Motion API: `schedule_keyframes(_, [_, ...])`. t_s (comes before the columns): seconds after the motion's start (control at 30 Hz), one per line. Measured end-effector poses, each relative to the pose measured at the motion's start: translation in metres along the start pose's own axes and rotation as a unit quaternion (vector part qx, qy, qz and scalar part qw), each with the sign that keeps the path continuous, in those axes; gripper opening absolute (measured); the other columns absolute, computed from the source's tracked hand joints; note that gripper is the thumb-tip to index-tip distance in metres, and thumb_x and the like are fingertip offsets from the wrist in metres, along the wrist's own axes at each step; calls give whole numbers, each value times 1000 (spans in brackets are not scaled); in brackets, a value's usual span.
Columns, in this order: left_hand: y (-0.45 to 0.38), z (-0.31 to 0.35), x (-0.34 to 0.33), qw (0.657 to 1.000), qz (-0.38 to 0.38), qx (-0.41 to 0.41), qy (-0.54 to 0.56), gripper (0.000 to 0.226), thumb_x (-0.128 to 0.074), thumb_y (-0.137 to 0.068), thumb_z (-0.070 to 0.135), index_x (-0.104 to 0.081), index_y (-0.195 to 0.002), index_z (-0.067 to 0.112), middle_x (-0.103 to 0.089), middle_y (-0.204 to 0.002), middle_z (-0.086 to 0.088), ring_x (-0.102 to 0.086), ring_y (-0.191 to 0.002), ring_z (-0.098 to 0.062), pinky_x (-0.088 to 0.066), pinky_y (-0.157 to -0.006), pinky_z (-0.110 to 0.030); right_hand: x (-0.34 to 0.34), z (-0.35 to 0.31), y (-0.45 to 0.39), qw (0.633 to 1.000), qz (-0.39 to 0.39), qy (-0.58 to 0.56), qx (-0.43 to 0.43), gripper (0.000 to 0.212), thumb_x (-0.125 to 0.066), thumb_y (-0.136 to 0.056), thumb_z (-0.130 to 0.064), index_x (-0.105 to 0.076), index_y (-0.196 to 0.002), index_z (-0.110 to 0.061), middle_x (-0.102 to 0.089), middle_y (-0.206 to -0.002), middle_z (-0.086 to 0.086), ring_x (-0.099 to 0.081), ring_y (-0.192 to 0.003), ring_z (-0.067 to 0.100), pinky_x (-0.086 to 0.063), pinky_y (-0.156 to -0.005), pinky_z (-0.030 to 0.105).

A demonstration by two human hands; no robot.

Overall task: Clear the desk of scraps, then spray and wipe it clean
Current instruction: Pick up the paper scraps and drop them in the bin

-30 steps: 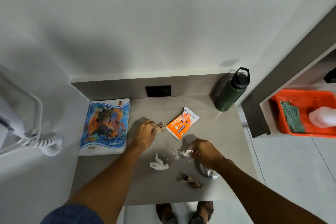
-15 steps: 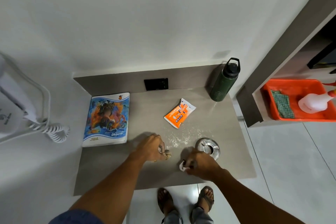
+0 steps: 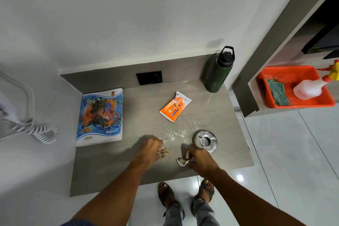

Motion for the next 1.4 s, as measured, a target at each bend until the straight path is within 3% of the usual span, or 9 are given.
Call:
schedule_keyframes(0.2, [-13, 19, 19, 998, 31, -46, -1, 15, -78, -93, 15, -68, -100, 24, -62, -112, 3, -66, -113, -21, -48, -96, -27, 14, 19, 8, 997, 35, -52, -33, 45, -76, -90, -8, -66, -133, -16, -78, -122, 6, -73, -111, 33, -60, -92, 44])
schedule_keyframes(0.3, [-23, 41, 28, 996, 53, -71, 8, 17, -73, -95, 7, -73, -111, 11, -67, -123, -11, -65, -115, -31, -55, -100, -39, 28, 29, 12, 993, 68, -86, -45, 39, -80, -90, -12, -76, -126, -24, -79, -123, -3, -74, -114, 23, -60, -97, 36])
schedule_keyframes(0.53, [-53, 115, 43, 990, 83, -102, 55, 19, -83, -82, 6, -72, -97, 11, -68, -112, -6, -66, -104, -28, -44, -80, -32, 80, 59, 24, 975, 183, -117, -51, 32, -88, -83, -15, -84, -113, -26, -82, -119, 0, -77, -101, 25, -61, -90, 35])
schedule_keyframes(0.63, [-66, 149, 46, 986, 91, -129, 55, 18, -82, -80, 5, -74, -96, 10, -71, -109, -9, -65, -110, -32, -48, -94, -35, 97, 83, 33, 959, 229, -157, -56, 31, -87, -85, -7, -82, -112, -22, -80, -119, 0, -77, -101, 23, -62, -92, 41])
schedule_keyframes(0.7, [-75, 170, 47, 985, 104, -132, 46, 19, -85, -81, 12, -73, -95, 14, -71, -109, -5, -65, -109, -28, -50, -97, -36, 110, 104, 42, 941, 272, -189, -75, 29, -87, -86, -5, -81, -112, -18, -80, -113, 0, -77, -99, 21, -64, -93, 43])
schedule_keyframes(0.83, [-93, 203, 45, 977, 130, -114, 124, 21, -85, -79, 5, -72, -94, 12, -69, -105, -7, -66, -99, -28, -38, -77, -21, 126, 158, 61, 858, 347, -344, -161, 27, -89, -88, -8, -79, -113, -15, -82, -101, 0, -80, -96, 21, -67, -94, 46])
schedule_keyframes(0.93, [-106, 236, 42, 968, 128, -118, 178, 25, -83, -75, -3, -72, -96, 7, -69, -104, -11, -68, -97, -33, -55, -88, -38, 135, 196, 73, 809, 380, -406, -189, 27, -88, -89, -7, -79, -113, -14, -83, -101, 7, -81, -96, 30, -67, -92, 54])
schedule_keyframes(1.1, [-127, 298, 22, 959, 109, -134, 226, 32, -87, -77, 0, -72, -103, 8, -70, -105, -10, -70, -94, -29, -62, -89, -43, 139, 252, 94, 784, 409, -401, -238, 23, -91, -88, -21, -81, -108, -24, -78, -94, -7, -79, -94, 16, -68, -88, 40])
schedule_keyframes(1.4, [-174, 387, -45, 963, 61, -159, 209, 27, -88, -80, 5, -72, -102, 9, -71, -105, -9, -68, -90, -22, -62, -88, -41, 121, 344, 100, 756, 406, -401, -320, 18, -89, -91, -31, -75, -101, -27, -78, -94, -6, -77, -91, 18, -53, -68, 17])
Point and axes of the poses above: each hand's wrist, its own y-axis away from the middle knuckle, its own x-axis out of the back of the hand, z = x × y, the point moved 7 cm from there along -y, towards the middle knuckle
